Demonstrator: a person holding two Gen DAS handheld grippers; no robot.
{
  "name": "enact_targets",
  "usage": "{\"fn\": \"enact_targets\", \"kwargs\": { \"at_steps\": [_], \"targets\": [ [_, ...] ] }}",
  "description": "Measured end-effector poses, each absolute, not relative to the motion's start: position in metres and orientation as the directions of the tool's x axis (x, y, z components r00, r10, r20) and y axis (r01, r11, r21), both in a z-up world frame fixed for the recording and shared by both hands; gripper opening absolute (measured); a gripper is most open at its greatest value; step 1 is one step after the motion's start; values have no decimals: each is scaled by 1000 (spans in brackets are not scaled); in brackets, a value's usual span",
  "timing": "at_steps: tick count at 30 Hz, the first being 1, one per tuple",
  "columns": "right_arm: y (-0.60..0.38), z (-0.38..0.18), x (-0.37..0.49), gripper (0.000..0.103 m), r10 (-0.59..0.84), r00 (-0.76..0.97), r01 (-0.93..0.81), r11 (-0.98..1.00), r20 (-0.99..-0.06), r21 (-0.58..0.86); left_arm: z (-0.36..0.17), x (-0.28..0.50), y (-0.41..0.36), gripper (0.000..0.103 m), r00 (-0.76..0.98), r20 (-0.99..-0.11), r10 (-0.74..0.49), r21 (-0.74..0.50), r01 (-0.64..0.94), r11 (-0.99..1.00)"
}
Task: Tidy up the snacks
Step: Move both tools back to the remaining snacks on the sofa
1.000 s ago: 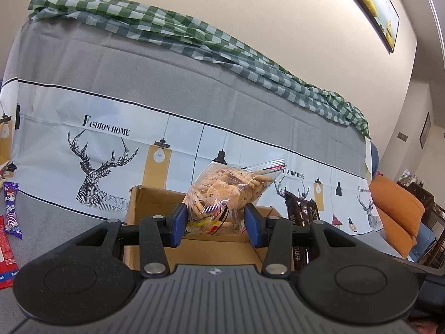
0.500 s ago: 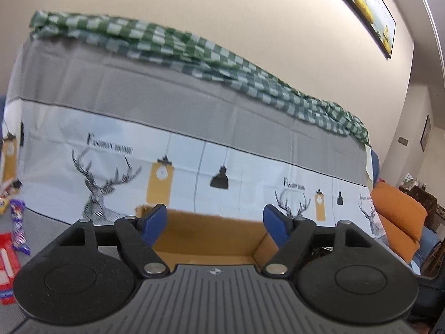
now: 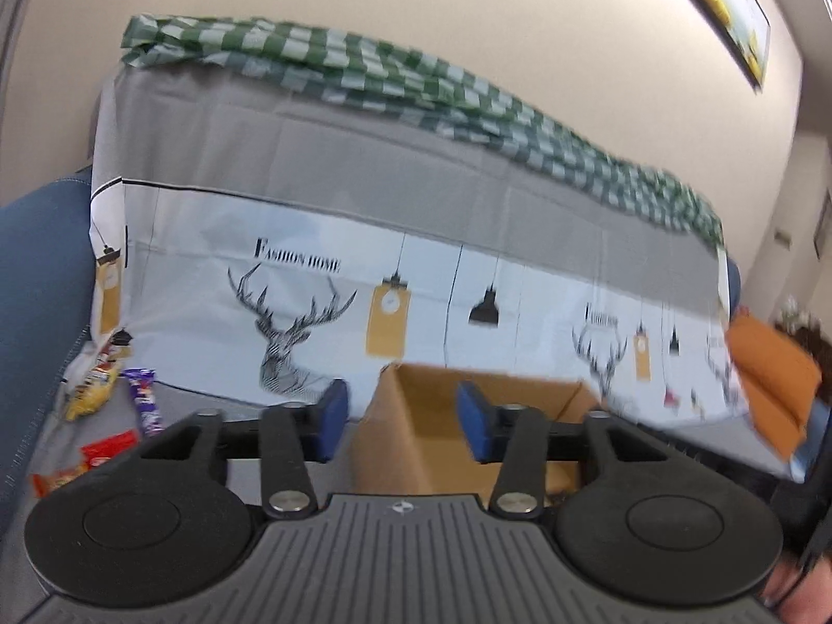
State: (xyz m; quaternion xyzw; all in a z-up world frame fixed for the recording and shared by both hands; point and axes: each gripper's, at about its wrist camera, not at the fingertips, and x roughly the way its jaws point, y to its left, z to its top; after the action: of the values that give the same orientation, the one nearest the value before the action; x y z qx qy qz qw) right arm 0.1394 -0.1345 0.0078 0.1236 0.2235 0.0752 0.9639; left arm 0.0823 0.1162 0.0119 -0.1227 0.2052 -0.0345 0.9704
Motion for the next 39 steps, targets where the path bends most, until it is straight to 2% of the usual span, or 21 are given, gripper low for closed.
{"fn": "enact_targets", "kwargs": {
  "at_steps": [2,3,5,7,8,10,12,19,21,28,30,32,33,35,36,37,39],
  "targets": [
    [-126,7,136,77,213,887,-102,955,-409,278,13,84,131,28,895,-433,-108,-204,19,979],
    [-121,7,135,73,226,884,-110,951,-409,288,14,84,137,26,889,-445,-107,-192,22,981],
    [-109,8,131,63,265,880,-149,942,-395,302,13,84,151,26,886,-455,-93,-157,23,987],
    [-95,9,126,45,313,871,-205,932,-378,297,3,81,167,26,886,-459,-68,-138,5,990],
    [-88,9,124,42,340,865,-235,925,-368,300,-7,80,175,26,878,-475,-58,-144,-12,990],
    [-75,9,119,36,383,854,-284,911,-353,300,-26,85,191,25,826,-564,-19,-141,-74,987],
    [-60,9,116,36,422,838,-329,896,-346,298,-34,87,209,25,801,-598,36,-151,-157,976],
    [-6,2,109,36,541,767,-472,840,-346,267,-51,81,268,25,785,-609,116,-259,-335,906],
    [11,-5,110,36,556,739,-495,831,-380,254,-61,83,282,25,753,-643,141,-259,-388,885],
    [64,-30,112,36,604,670,-554,794,-431,252,-76,90,298,25,744,-647,170,-232,-404,885],
    [81,-42,116,37,582,658,-549,805,-478,224,-80,94,298,25,736,-655,172,-220,-403,889],
    [93,-55,125,46,606,623,-557,787,-494,264,-81,97,296,25,734,-653,188,-191,-400,897],
    [100,-62,128,55,605,614,-565,785,-506,253,-82,98,296,25,730,-654,197,-174,-400,900],
    [117,-75,136,56,567,601,-543,807,-563,233,-85,101,294,25,727,-656,200,-160,-394,905],
    [122,-80,141,61,585,584,-549,795,-563,257,-86,102,293,25,725,-658,205,-149,-392,908],
    [127,-85,143,72,598,576,-564,784,-557,258,-87,104,292,25,723,-658,209,-141,-391,910],
    [140,-100,143,77,571,596,-588,789,-565,178,-89,106,291,25,720,-661,211,-132,-388,912]
  ]
}}
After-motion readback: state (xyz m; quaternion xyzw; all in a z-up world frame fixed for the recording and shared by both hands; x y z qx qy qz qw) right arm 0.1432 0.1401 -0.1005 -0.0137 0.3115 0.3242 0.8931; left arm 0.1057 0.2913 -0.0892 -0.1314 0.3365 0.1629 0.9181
